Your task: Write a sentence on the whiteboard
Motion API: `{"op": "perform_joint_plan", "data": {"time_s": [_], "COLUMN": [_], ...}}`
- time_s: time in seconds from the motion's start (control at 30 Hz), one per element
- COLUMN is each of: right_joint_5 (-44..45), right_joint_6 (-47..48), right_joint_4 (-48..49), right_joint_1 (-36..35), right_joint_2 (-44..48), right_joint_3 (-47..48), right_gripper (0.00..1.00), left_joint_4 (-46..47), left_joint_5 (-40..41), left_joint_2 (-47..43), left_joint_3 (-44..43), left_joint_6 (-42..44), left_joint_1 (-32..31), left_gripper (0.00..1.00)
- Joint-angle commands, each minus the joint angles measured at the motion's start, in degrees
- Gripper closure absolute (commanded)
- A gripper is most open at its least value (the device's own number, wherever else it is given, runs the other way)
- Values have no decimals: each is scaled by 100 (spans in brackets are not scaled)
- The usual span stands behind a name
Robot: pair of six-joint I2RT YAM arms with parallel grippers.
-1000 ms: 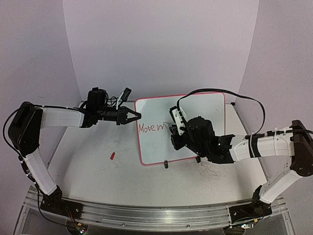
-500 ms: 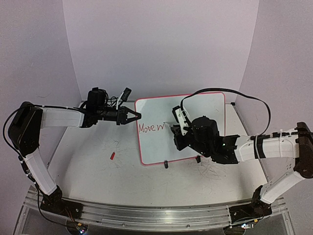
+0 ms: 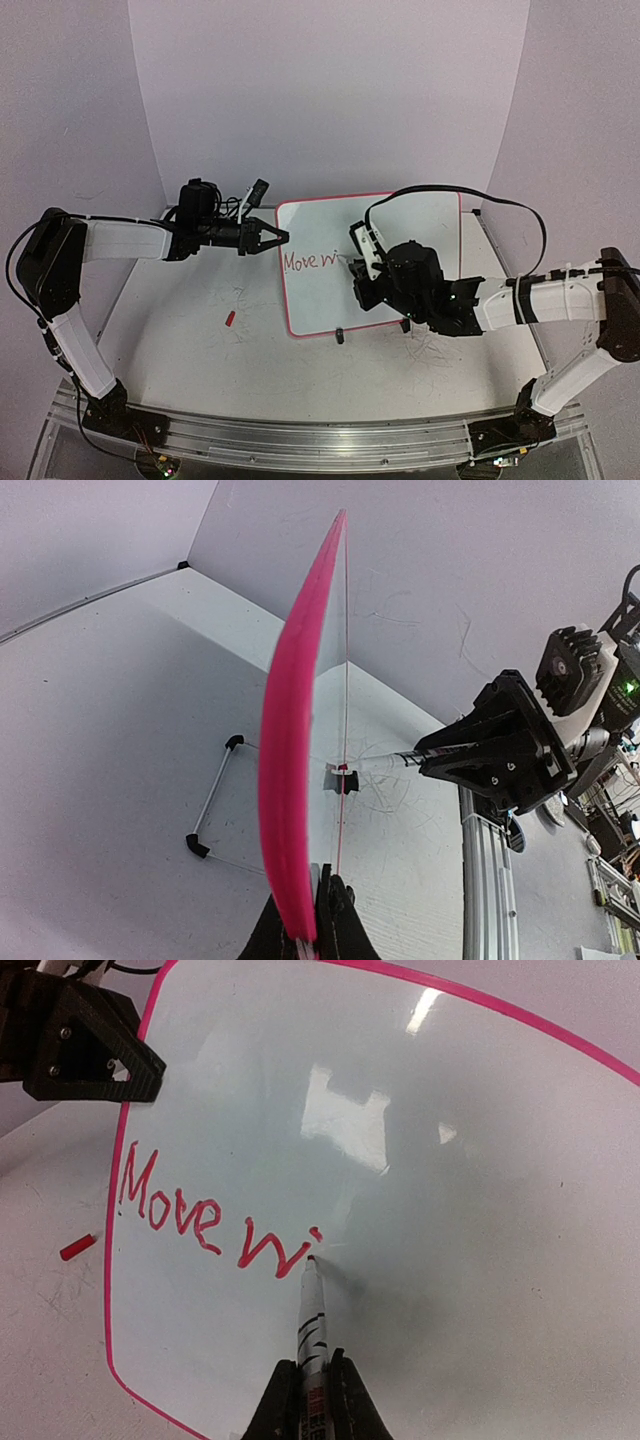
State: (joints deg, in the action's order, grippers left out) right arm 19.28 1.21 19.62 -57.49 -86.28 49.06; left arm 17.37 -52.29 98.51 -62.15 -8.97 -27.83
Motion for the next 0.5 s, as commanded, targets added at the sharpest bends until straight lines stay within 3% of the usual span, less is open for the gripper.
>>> {"op": "perform_joint_plan", "data": {"time_s": [0.0,0.47], "right_joint_5": [222,257], "right_joint_6": [-77,-77], "right_joint_4": [112,23], "right_joint_1": [12,12], "right_joint_2": [-67,-134], "right_joint_3": [190,211], "right_gripper": [100,100], "left_joint_4": [-31,-40], "left_joint_5": [301,311], "left_joint_2": [-192,-204], "left_joint_3": [45,45], "left_joint_6": [556,572], "left_joint_1": [-30,-28], "left_gripper": [100,100]}}
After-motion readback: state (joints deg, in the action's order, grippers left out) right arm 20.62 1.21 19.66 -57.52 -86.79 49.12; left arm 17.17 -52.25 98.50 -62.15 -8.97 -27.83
